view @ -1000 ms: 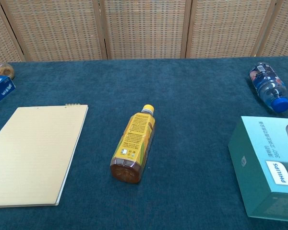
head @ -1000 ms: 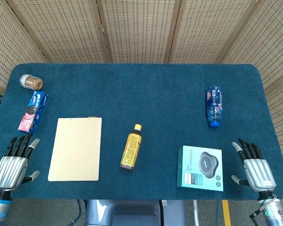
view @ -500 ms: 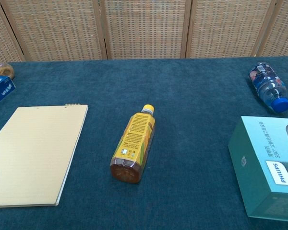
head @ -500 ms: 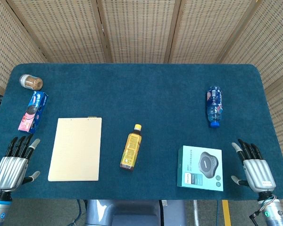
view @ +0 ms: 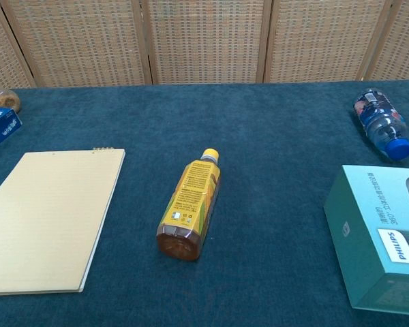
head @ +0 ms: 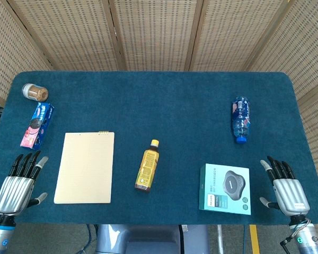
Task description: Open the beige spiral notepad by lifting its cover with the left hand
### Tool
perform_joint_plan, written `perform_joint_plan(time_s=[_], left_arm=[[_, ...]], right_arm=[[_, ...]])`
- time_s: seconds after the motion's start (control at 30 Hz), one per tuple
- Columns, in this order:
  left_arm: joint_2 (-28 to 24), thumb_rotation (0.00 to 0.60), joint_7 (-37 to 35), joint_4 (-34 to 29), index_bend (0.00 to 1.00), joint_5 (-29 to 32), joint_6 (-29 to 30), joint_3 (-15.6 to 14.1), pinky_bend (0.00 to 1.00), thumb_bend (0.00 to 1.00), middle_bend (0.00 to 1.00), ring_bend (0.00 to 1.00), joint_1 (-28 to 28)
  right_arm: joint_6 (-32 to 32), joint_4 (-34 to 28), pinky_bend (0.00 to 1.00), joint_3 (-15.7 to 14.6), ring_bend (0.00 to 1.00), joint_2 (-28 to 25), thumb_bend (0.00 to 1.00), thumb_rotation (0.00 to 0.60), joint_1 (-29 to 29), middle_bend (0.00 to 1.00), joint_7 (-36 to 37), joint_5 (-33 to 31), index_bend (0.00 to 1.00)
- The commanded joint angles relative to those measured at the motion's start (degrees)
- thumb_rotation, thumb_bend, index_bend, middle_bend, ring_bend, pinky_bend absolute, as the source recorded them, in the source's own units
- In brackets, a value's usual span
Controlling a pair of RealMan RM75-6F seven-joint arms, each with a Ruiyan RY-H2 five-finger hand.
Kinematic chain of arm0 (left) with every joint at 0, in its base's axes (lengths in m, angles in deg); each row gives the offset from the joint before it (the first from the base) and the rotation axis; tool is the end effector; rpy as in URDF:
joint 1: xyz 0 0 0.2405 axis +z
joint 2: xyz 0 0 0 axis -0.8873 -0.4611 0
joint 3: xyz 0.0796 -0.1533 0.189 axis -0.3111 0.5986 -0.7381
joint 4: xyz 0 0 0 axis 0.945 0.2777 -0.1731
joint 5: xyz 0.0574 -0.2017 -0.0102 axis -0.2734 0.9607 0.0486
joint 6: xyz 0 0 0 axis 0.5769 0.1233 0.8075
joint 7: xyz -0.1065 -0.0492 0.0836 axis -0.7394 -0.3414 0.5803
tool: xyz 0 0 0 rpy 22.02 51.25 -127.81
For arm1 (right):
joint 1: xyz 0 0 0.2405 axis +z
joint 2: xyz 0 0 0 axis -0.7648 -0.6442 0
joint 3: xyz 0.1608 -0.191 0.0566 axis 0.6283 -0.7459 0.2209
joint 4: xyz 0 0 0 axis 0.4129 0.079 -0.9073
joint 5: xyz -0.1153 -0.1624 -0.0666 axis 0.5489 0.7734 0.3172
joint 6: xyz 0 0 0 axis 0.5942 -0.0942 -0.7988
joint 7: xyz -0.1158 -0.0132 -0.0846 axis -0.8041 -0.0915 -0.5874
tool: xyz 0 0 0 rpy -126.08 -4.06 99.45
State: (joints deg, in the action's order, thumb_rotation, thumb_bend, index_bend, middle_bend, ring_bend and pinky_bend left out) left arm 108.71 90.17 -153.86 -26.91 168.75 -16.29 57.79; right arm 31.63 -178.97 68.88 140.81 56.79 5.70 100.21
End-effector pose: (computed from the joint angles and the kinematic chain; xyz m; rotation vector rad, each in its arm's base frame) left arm -0.2651 0.1603 0.1200 -1.5845 -0.7463 -0.7536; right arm -0.2976 -0.1786 0.1298 1.5248 -0.9757 0.7712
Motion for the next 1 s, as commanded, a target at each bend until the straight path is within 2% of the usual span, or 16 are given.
perform_joint_plan(time_s=[0.03, 0.17, 0.67, 1.0], left_arm=[[0.59, 0.600, -0.14, 0.42, 0.00, -0.61, -0.24, -0.23, 0.00, 0.00, 0.00, 0.00, -0.18], [1.79, 0.600, 0.14, 1.21, 0.00, -1.47, -0.45, -0.51, 0.00, 0.00, 0.00, 0.00, -0.36], [7.18, 0.600, 2.25, 4.66, 0.00, -3.73, -4.04, -3.10, 0.00, 0.27, 0.00, 0.00, -1.14], [12.53, 0.600, 2.76, 11.29, 0.00, -4.59, -5.97, -4.88, 0.00, 0.35, 0.00, 0.00, -1.00]], right_arm=[[-0.17, 0.01, 0.00, -0.07, 0.00, 0.08, 0.00, 0.600, 0.07, 0.00, -0.19, 0.02, 0.00], [-0.24, -0.05, 0.00, -0.14, 0.00, 0.13, 0.00, 0.600, 0.12, 0.00, -0.28, 0.14, 0.00], [0.05, -0.04, 0.00, -0.25, 0.00, -0.18, 0.00, 0.600, 0.07, 0.00, 0.93, 0.81, 0.00], [0.29, -0.13, 0.00, -0.37, 0.00, -0.38, 0.00, 0.600, 0.00, 0.00, 1.38, 1.28, 0.00]])
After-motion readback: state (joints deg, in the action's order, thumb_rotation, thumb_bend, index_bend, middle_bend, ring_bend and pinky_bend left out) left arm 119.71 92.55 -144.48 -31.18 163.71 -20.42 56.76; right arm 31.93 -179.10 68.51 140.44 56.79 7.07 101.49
